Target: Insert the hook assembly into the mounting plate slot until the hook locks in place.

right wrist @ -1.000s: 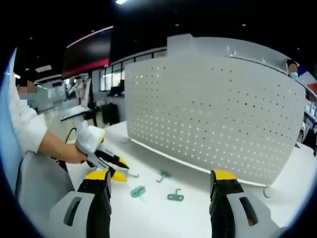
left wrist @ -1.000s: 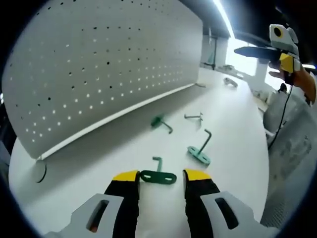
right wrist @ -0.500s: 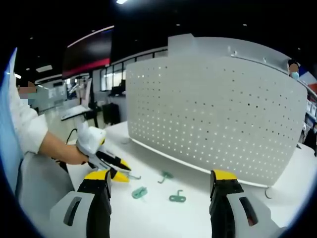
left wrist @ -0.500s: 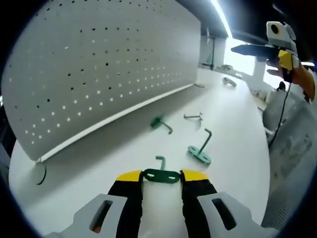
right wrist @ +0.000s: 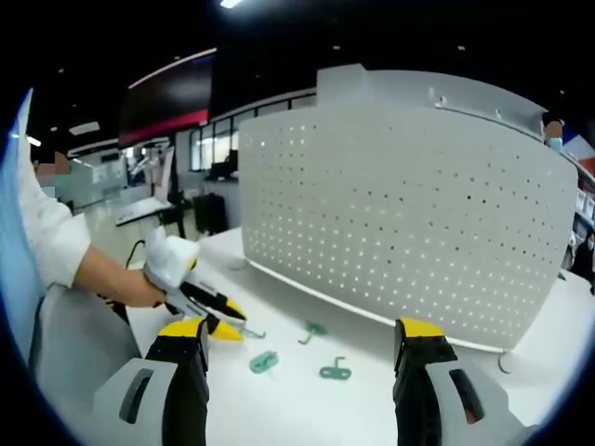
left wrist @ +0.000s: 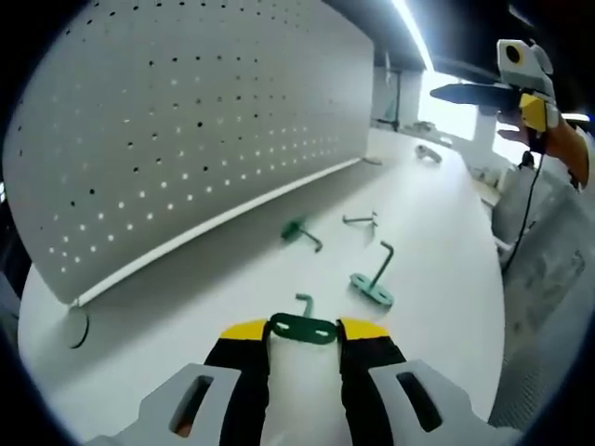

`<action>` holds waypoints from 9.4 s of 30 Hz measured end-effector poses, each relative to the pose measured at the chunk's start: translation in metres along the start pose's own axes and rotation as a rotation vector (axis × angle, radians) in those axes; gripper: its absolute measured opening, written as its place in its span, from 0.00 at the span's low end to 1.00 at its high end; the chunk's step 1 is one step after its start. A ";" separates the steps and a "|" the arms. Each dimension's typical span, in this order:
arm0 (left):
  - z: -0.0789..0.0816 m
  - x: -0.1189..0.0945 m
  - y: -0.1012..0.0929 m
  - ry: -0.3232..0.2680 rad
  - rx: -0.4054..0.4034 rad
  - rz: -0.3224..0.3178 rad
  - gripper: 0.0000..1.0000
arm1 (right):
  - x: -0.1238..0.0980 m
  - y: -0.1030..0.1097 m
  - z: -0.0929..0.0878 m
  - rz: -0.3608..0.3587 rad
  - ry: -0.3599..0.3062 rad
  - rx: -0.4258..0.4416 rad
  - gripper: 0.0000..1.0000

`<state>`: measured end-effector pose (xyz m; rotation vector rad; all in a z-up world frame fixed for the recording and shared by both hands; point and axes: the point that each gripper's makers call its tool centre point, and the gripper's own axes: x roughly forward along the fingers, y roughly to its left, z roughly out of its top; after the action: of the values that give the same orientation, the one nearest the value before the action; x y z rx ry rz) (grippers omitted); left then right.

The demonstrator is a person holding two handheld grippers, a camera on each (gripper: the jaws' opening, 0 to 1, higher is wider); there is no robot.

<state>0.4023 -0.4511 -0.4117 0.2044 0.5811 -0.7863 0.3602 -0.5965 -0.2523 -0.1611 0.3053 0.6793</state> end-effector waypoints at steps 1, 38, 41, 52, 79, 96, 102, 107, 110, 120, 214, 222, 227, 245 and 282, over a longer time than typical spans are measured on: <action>0.000 0.000 0.000 0.003 0.002 0.000 0.29 | 0.000 0.000 0.000 0.001 0.000 0.001 0.83; -0.008 -0.004 0.014 0.079 0.005 0.073 0.35 | -0.002 -0.001 -0.002 -0.002 -0.012 0.015 0.83; -0.010 -0.008 0.020 0.086 0.005 0.086 0.34 | 0.000 0.000 0.001 0.000 -0.021 0.018 0.83; -0.005 -0.023 0.035 0.047 -0.021 0.131 0.29 | 0.002 0.005 -0.002 0.015 -0.017 0.016 0.83; 0.004 -0.003 0.029 0.077 0.058 0.123 0.07 | -0.002 0.002 -0.006 0.003 -0.021 0.031 0.83; 0.003 -0.006 0.035 0.056 0.029 0.125 0.02 | 0.002 0.003 -0.003 0.005 -0.025 0.033 0.83; 0.013 -0.011 0.037 0.018 0.008 0.126 0.01 | 0.004 0.010 -0.001 0.020 -0.024 0.023 0.83; 0.027 -0.021 0.039 -0.041 -0.035 0.133 0.01 | 0.007 0.018 0.007 0.038 -0.032 0.009 0.82; 0.039 -0.029 0.042 -0.095 -0.067 0.138 0.01 | 0.010 0.022 0.011 0.048 -0.037 0.002 0.81; 0.083 -0.063 0.042 -0.251 -0.112 0.145 0.01 | 0.016 0.036 0.032 0.076 -0.050 -0.025 0.75; 0.179 -0.136 -0.054 -0.625 -0.231 -0.055 0.01 | 0.028 0.085 0.082 0.037 -0.146 -0.086 0.01; 0.183 -0.141 -0.063 -0.638 -0.269 -0.090 0.01 | 0.028 0.086 0.086 0.013 -0.157 -0.115 0.02; 0.184 -0.145 -0.070 -0.639 -0.261 -0.102 0.01 | 0.026 0.089 0.086 0.005 -0.157 -0.123 0.01; 0.181 -0.158 -0.072 -0.618 -0.116 -0.087 0.03 | 0.028 0.098 0.090 -0.008 -0.170 -0.104 0.00; 0.162 -0.146 -0.066 -0.540 -0.160 -0.184 0.01 | 0.034 0.100 0.098 -0.030 -0.156 -0.050 0.00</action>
<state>0.3407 -0.4709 -0.1932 -0.2104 0.1487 -0.9235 0.3433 -0.4758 -0.1761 -0.1588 0.1364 0.6658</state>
